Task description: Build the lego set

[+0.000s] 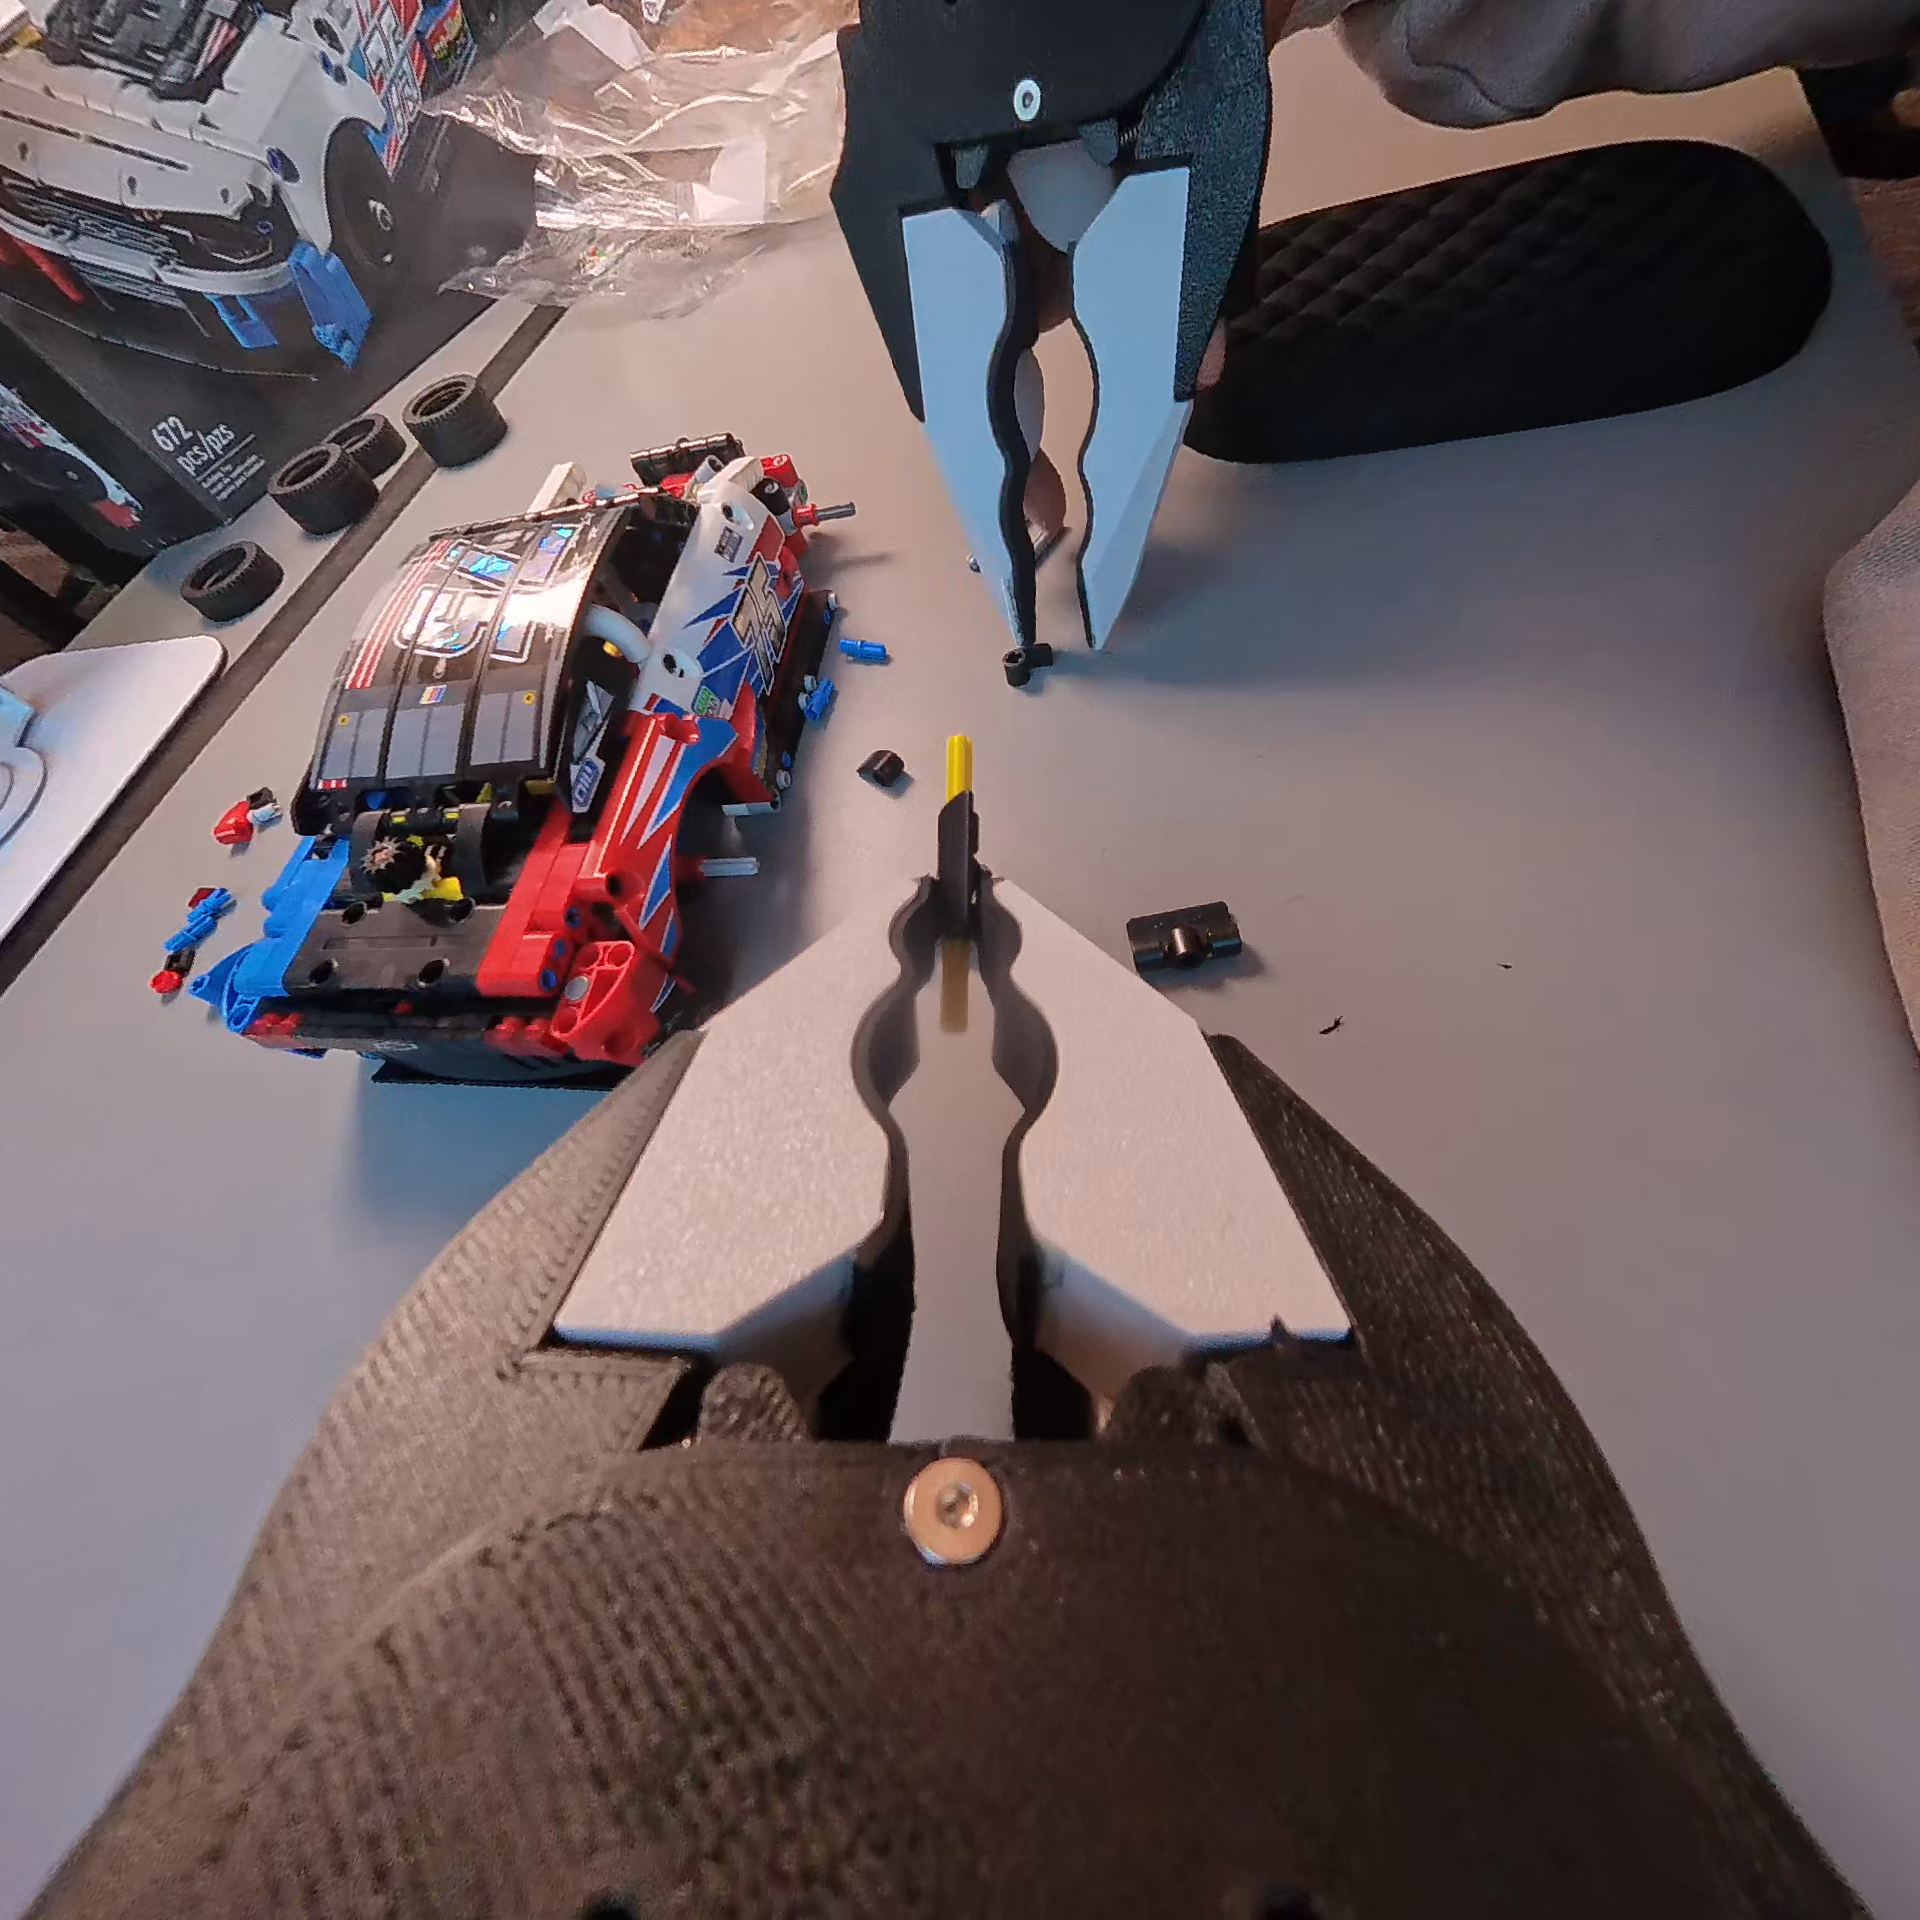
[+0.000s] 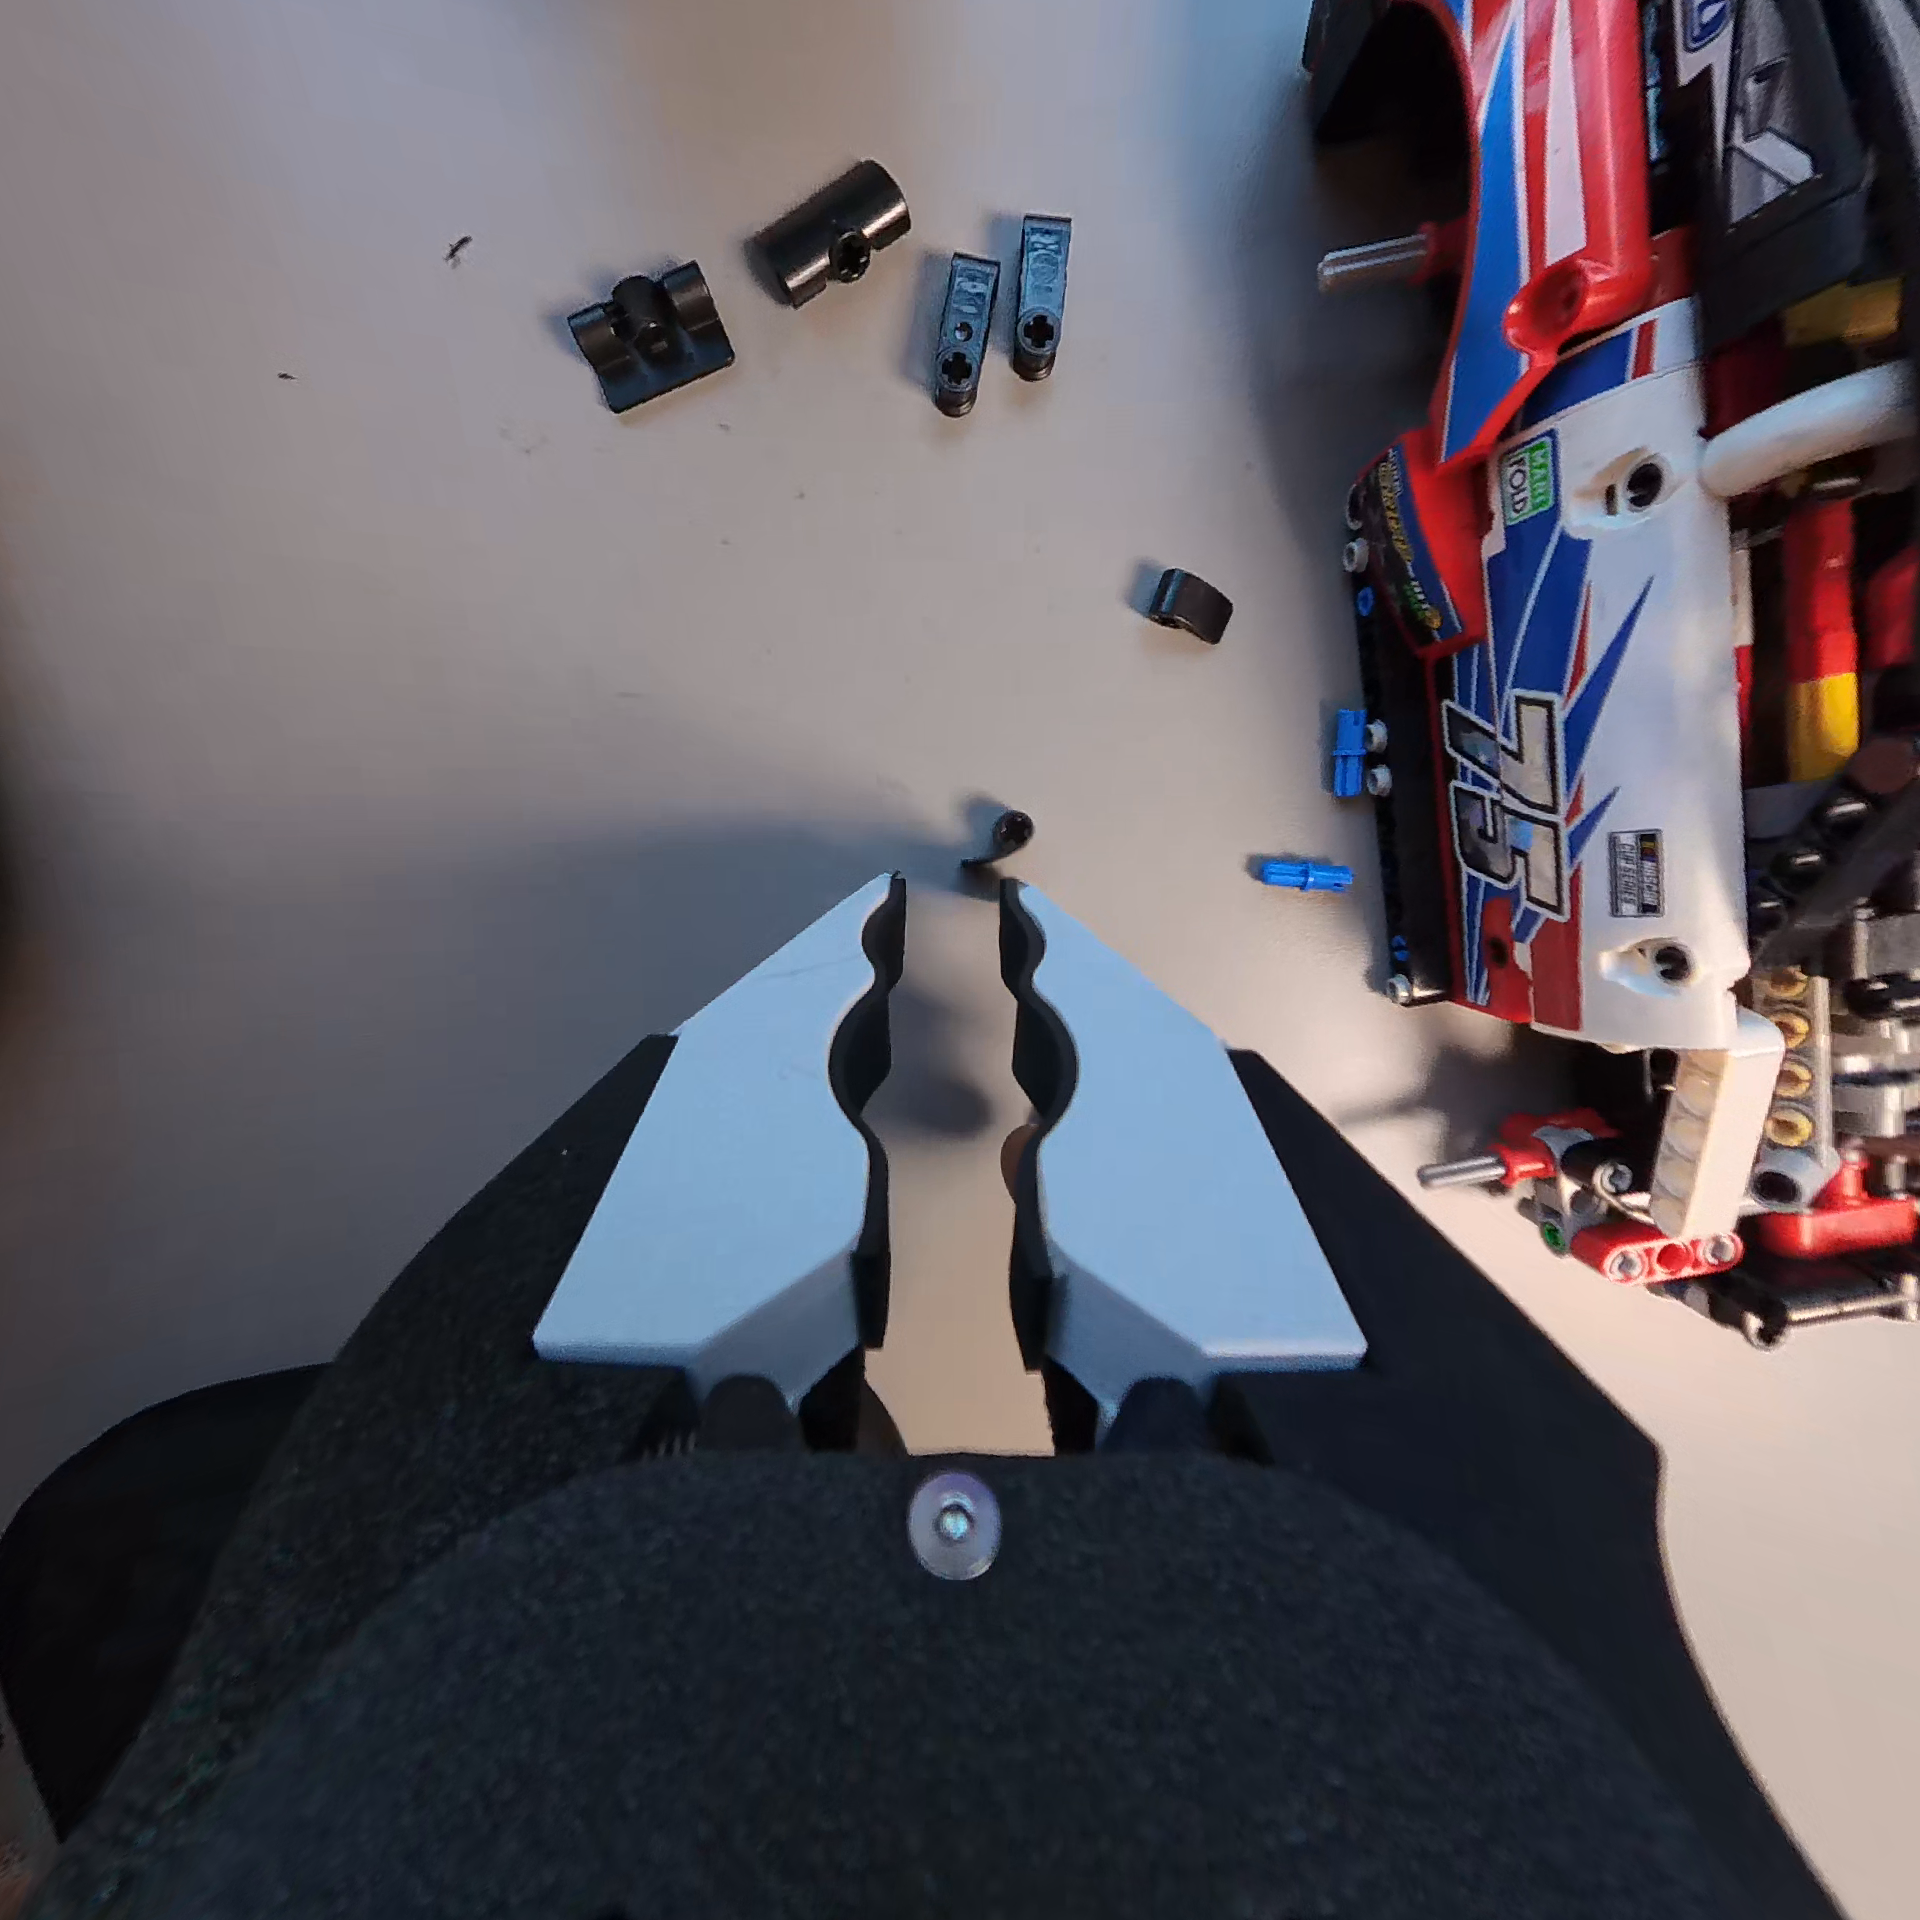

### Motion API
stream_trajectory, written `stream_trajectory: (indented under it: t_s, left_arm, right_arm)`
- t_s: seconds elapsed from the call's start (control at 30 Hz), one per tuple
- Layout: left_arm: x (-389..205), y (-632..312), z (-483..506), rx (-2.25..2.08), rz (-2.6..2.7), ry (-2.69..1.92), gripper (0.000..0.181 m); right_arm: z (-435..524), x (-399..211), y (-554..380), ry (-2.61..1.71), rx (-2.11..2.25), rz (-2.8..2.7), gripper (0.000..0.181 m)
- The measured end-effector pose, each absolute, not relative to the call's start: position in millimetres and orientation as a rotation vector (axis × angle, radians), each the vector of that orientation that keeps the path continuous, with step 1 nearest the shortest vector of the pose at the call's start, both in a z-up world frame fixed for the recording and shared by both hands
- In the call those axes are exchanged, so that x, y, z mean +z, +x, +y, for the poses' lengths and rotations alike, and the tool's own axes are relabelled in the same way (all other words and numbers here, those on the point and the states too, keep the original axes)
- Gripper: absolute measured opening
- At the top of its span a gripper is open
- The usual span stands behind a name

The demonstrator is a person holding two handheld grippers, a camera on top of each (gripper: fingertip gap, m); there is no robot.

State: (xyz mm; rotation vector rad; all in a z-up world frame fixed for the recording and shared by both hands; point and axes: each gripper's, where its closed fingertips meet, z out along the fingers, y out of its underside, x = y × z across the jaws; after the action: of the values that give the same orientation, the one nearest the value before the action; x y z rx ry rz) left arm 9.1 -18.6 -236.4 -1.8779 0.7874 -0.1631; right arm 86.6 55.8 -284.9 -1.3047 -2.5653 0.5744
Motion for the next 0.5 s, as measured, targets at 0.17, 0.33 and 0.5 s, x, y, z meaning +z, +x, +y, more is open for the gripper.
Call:
stream_trajectory:
  t_s: [0.17,0.33,0.5]
  left_arm:
    - [-238,9,-18,-0.163,0.790,-1.884,0.005]
    - [-240,9,-18,-0.163,0.789,-1.889,0.005]
    - [-241,9,-18,-0.166,0.790,-1.893,0.005]
  right_arm:
    - [66,-283,82,-1.285,0.617,-2.507,0.005]
    - [63,-284,77,-1.248,0.639,-2.504,0.001]
    - [54,-279,71,-1.166,0.683,-2.494,0.005]
